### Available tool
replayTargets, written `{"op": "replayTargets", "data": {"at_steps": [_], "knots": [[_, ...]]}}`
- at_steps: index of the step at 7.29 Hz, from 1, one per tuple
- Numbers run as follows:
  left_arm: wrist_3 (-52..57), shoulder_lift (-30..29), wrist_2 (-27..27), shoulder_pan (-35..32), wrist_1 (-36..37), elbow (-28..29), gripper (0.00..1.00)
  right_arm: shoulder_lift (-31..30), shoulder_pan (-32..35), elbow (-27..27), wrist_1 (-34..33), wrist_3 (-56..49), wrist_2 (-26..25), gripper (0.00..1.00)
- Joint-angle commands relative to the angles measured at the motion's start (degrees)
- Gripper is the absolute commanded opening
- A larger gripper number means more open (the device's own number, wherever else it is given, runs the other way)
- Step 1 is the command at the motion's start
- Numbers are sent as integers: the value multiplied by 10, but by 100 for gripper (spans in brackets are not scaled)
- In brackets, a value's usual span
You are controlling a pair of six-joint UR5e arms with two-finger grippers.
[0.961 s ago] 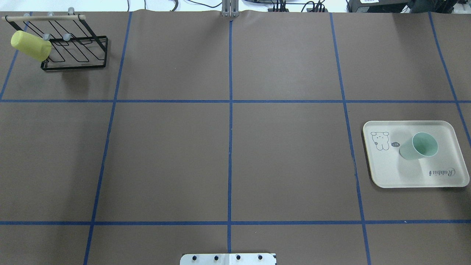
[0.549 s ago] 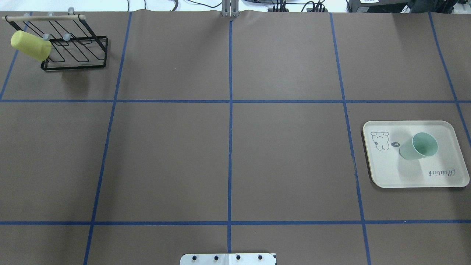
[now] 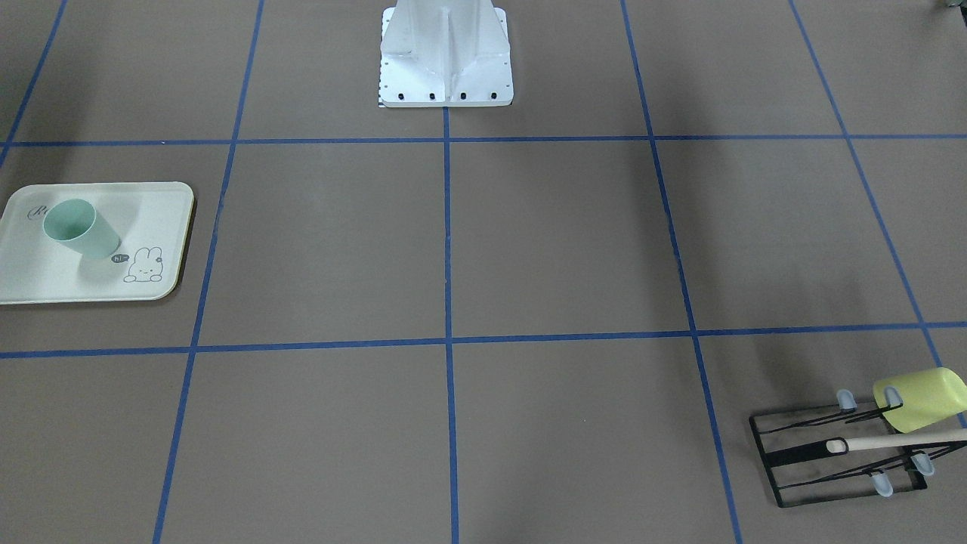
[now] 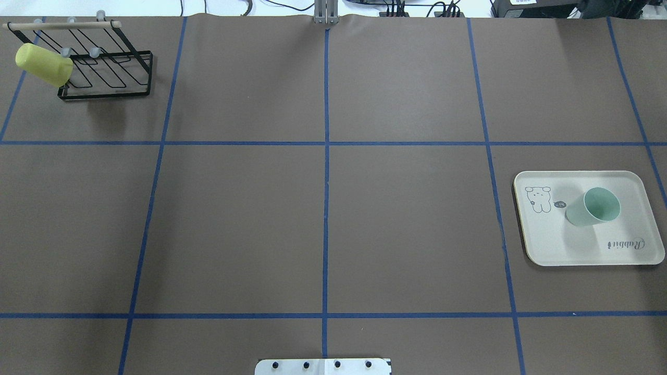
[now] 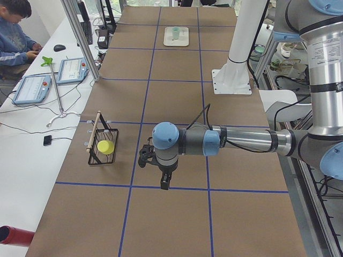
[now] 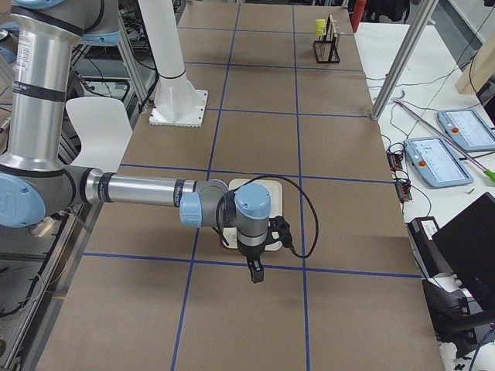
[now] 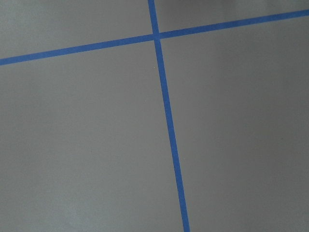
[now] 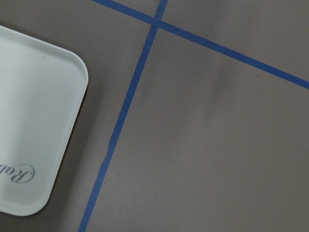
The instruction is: Left arm grabs green cup and hands to right arm on tray
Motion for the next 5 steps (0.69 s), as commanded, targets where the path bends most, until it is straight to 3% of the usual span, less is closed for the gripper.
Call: {"op": "replayTargets", "data": {"at_steps": [1, 5], "knots": [[2, 0, 4, 0, 0, -2, 100, 2, 1, 3, 0, 4, 11, 100], [1, 2, 5, 0, 0, 3, 100, -1, 1, 4, -1, 4, 11, 100]]}}
